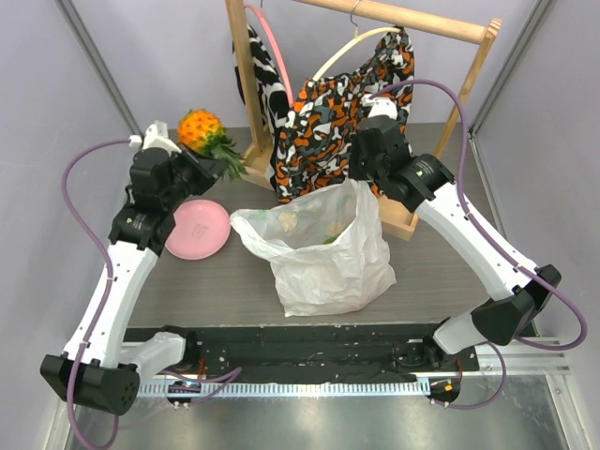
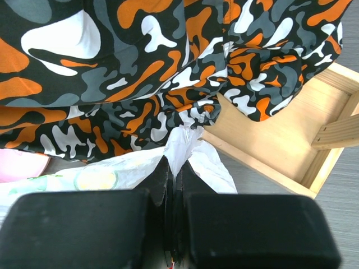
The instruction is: Place the fruits into the plastic bag
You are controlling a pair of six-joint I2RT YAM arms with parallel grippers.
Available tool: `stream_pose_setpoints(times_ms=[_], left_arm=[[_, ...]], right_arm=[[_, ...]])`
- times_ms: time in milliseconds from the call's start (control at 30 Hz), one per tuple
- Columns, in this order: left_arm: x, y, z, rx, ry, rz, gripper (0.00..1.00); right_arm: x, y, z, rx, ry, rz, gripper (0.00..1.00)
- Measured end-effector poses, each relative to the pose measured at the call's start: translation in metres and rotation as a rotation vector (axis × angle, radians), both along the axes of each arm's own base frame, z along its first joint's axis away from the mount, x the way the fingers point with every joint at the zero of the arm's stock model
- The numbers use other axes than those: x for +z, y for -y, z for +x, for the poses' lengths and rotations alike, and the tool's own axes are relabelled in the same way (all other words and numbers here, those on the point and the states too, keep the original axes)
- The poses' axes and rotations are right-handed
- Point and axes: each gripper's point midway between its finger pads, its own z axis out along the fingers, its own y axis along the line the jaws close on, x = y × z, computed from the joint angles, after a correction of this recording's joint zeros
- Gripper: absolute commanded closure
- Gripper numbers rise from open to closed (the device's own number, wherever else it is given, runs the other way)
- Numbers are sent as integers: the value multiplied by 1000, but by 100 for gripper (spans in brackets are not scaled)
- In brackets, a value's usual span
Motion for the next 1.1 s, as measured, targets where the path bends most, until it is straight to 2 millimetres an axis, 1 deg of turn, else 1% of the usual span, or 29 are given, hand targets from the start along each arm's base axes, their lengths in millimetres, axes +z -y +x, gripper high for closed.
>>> stream_pose_setpoints(times_ms=[100, 200, 267, 300, 400, 533, 633, 733, 833, 967, 1100], left_arm=[[14, 28, -10, -139, 39, 38, 100], [17, 61, -31, -297, 62, 108, 100], [15, 84, -48, -406, 71, 156, 100], [10, 96, -60, -471, 71, 192, 100], [-4, 113, -84, -586, 50, 263, 100], [-27, 122, -109, -681, -1, 347, 100], [-45, 116, -126, -707, -45, 393, 100], [-54, 106, -137, -703, -67, 413, 100], [-56, 102, -141, -700, -75, 421, 100], [-61, 108, -143, -728, -84, 440, 100], [-76, 116, -141, -773, -105, 489, 100]], right_arm=[[-1, -2, -1, 9, -4, 4, 98], [-2, -3, -1, 17, -5, 10, 98], [-3, -4, -3, 21, -10, 13, 98], [-4, -4, -4, 24, -12, 15, 98], [-4, -5, -6, 30, -16, 24, 98], [-1, -4, -8, 31, -12, 39, 98], [1, -3, -11, 29, -8, 49, 98], [1, -2, -13, 27, -8, 56, 98], [-1, -2, -15, 25, -15, 64, 98], [-4, -4, -15, 27, -24, 71, 98], [-3, -4, -16, 27, -24, 74, 98]])
